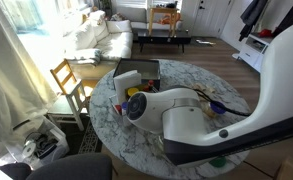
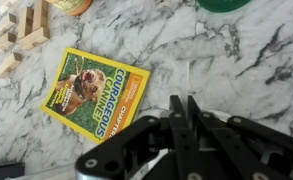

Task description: Scoop up the contents in the can and put the scoop on the table

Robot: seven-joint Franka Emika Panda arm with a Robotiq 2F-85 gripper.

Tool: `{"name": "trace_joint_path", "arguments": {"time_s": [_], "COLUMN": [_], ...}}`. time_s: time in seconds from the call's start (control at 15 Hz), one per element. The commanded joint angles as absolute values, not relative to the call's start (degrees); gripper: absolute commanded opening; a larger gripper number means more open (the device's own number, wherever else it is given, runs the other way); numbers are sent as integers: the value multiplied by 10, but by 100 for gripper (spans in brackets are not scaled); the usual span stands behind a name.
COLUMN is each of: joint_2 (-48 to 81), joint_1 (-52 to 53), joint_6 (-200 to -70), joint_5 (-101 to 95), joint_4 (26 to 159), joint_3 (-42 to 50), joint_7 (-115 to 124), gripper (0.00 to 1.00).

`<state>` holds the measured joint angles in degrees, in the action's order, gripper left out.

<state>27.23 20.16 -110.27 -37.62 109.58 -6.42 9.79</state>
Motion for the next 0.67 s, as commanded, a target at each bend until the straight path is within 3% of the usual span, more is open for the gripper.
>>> {"name": "trace_joint_path", "arguments": {"time_s": [0.0,0.6], "joint_2": [290,303], "joint_1": [199,199], "joint_6": [-1081,-1018], "joint_5": [-376,-332], "joint_4": [1075,1045], "joint_3": [-71,-77], "joint_7": [86,69], "gripper": [2,2]}}
